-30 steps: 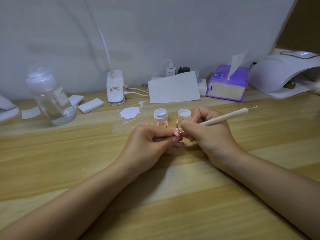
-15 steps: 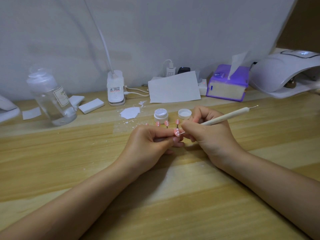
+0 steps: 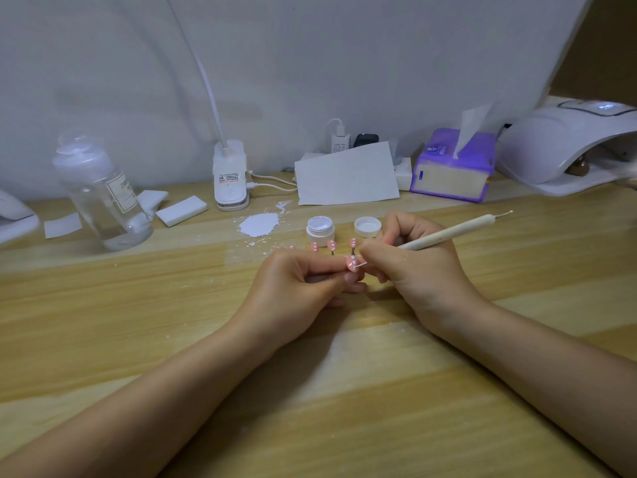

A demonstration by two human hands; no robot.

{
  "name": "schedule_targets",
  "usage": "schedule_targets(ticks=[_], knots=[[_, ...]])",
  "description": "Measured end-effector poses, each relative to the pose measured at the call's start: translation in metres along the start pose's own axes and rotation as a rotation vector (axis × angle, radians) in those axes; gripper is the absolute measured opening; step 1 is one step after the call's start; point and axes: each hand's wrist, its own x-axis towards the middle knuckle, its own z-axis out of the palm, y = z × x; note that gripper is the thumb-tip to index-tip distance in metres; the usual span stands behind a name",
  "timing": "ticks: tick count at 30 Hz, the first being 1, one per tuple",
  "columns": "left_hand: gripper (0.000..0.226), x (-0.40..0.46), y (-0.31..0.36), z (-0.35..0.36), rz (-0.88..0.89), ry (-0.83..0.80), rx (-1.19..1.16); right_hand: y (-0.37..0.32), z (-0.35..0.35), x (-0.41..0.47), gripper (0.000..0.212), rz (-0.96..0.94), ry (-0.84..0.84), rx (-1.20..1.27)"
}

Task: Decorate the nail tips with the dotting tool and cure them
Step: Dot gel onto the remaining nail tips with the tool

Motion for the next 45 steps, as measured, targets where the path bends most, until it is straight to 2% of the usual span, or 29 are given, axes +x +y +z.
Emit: schedule_targets(ticks=[4,27,33,36,45], knots=[[0.026,0.0003,-0.0006,-0.0002,0.003,-0.003,0.008,0.0011,0.0004,0.0006,0.028,0.014,0.009,-0.001],[0.025,0.0006,-0.0011,0.0002,-0.004,0.0,-0.001,0.0026,0.0002,0.001,0.026,0.01,0.007,-0.002],[0.025,0.0004,-0.0013,0.0003,-0.004,0.006,-0.006,0.0026,0.0004,0.0015,0.029,0.01,0.015,-0.007],[0.027,0.0005,-0.0008,0.0003,0.001,-0.001,-0.001,0.0027,-0.0009,0.0014,0.039,0.001,0.006,0.013],[0.027,0.0005,-0.0006,0.0005,0.006,-0.005,0.005,0.0003,-0.0002,0.0003,0.041,0.005,0.008,0.026]])
